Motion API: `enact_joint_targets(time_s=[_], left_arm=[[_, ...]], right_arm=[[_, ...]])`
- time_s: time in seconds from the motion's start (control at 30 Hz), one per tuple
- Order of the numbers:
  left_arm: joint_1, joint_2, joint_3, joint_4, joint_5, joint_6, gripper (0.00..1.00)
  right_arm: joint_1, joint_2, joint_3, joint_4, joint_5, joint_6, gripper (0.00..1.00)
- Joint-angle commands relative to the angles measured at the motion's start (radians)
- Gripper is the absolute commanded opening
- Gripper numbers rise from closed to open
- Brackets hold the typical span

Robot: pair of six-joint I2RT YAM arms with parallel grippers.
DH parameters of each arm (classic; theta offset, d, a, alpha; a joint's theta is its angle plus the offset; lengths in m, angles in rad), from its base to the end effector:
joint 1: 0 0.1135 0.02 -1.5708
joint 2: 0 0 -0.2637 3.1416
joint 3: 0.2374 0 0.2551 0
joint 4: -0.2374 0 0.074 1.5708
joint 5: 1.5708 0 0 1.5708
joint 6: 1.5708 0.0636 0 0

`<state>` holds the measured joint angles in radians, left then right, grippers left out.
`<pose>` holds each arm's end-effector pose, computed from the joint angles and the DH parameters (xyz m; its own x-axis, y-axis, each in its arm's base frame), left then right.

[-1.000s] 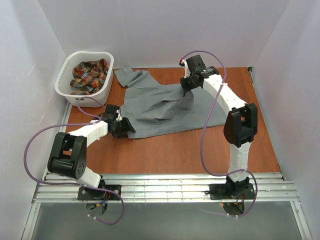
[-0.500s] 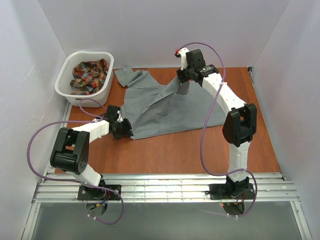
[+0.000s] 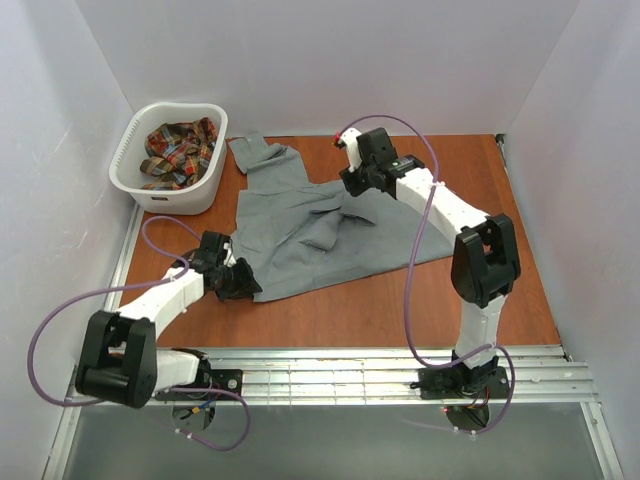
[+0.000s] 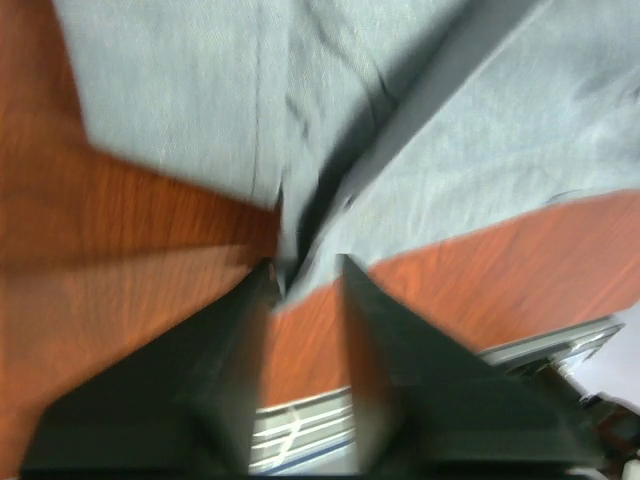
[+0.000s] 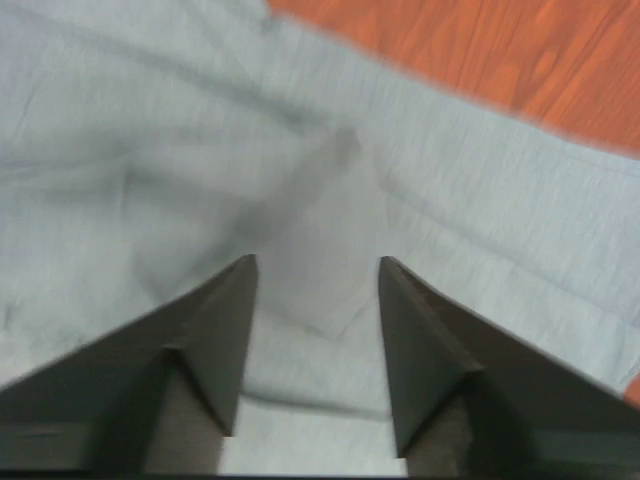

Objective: Fold and stack the long sleeve shirts
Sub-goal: Fold the shirt

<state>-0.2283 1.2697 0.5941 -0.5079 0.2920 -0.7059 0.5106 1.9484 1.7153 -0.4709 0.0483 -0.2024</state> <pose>0.2138 -0.0685 0.1322 -0.8957 -0.4297 -0.1145 -0.3395 0.8271 -0.4479 0.4178 0.2305 0.2707 -0.4615 -0.4887 -0.7404 -0.5602 0.8077 -0.1838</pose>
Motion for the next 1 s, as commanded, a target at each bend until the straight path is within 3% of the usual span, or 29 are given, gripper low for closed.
enact_joint_targets(time_s=[0.0,0.03,0.07,0.13,0.2,0.27,0.43,0.5,0.67,0.97], left_arm=[[0.003,-0.102,-0.016,-0.076,-0.008,-0.026,0.33],[0.003,-0.124,-0.011,-0.084,-0.008,-0.027,0.4],[0.003,-0.153,0.013,-0.104,-0.014,-0.02,0.53],[0.003,-0.174,0.048,-0.139,-0.028,0.003,0.65],[0.003,-0.179,0.106,-0.149,-0.028,0.022,0.73],[0.003,-0.171,0.133,-0.12,-0.007,0.032,0.74],[-0.003,-0.019,0.217,0.062,0.126,-0.01,0.49],[-0.031,0.041,0.237,0.127,0.145,-0.055,0.47],[-0.107,0.273,0.343,0.21,0.128,-0.052,0.45],[-0.109,0.427,0.317,0.256,-0.013,-0.093,0.36]], right_arm=[[-0.003,-0.136,-0.094,0.0,0.016,0.052,0.55],[-0.013,-0.155,-0.127,-0.011,0.022,0.063,0.6],[-0.026,-0.173,-0.143,-0.023,0.036,0.101,0.64],[-0.088,-0.23,-0.177,-0.054,0.038,0.15,0.66],[-0.15,-0.285,-0.256,-0.063,0.024,0.239,0.65],[-0.263,-0.316,-0.354,-0.06,-0.01,0.338,0.61],[-0.545,-0.402,-0.589,0.123,-0.273,0.541,0.5],[-0.619,-0.419,-0.684,0.193,-0.317,0.605,0.46],[-0.696,-0.398,-0.802,0.377,-0.361,0.673,0.45],[-0.728,-0.307,-0.902,0.554,-0.358,0.755,0.43]])
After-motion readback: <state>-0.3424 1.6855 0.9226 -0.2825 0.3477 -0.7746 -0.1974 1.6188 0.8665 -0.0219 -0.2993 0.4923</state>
